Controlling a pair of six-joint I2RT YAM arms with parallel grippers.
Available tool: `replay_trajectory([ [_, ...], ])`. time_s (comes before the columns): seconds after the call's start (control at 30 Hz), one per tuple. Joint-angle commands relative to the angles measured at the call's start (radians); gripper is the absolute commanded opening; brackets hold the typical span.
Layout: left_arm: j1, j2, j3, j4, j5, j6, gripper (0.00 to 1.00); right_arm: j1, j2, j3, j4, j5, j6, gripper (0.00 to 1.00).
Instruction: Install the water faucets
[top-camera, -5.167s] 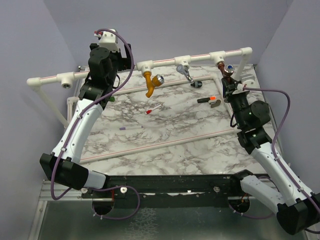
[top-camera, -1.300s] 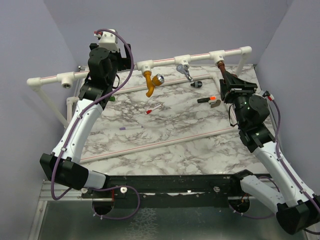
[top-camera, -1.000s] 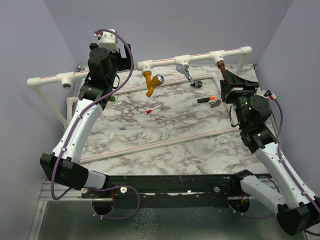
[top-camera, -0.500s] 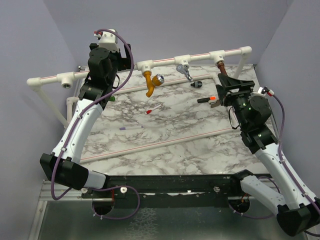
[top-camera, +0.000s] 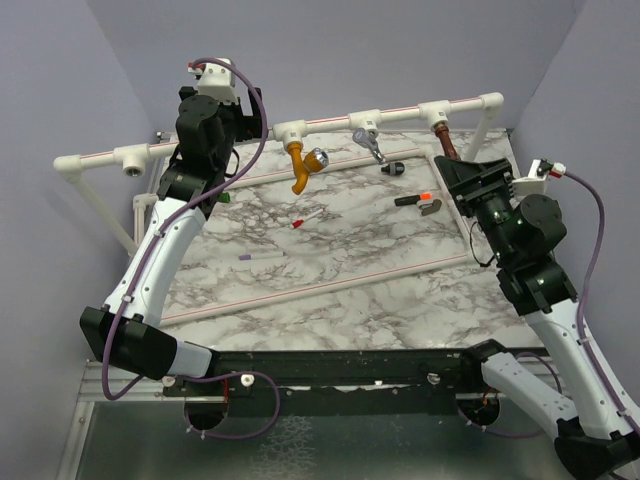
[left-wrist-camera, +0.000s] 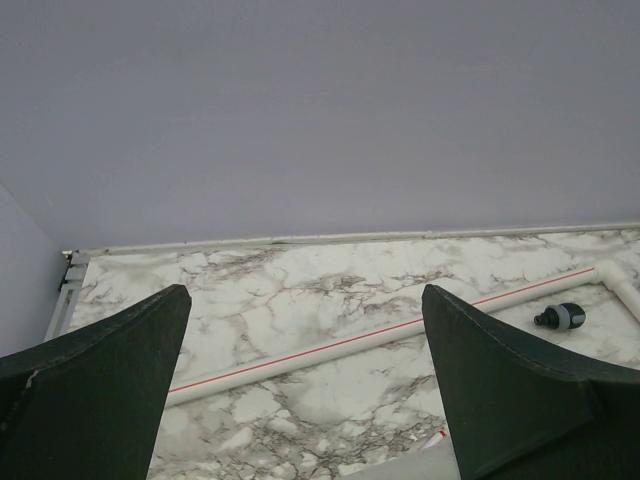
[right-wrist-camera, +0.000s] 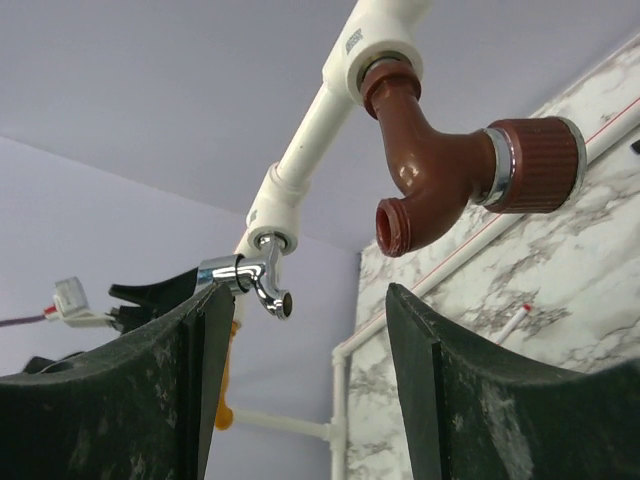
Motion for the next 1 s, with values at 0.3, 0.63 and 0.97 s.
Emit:
replay_trajectory([
  [0.3,0.003,0.019,-0.036,-0.110,-0.010,-0.022,0.99,0.003,-0.063,0.117,-0.154,0.016,-0.755,0.66],
  [0.63,0.004,0.025,-0.035,-0.110,-0.007,-0.021,0.99,0.003,-0.011,0.083,-0.030,-0.022,-1.217,0.70],
  [0.97,0.004,0.026,-0.038,-0.109,-0.009,-0.019,0.99,0.003,0.058,0.024,0.163,-0.069,-1.401,0.71],
])
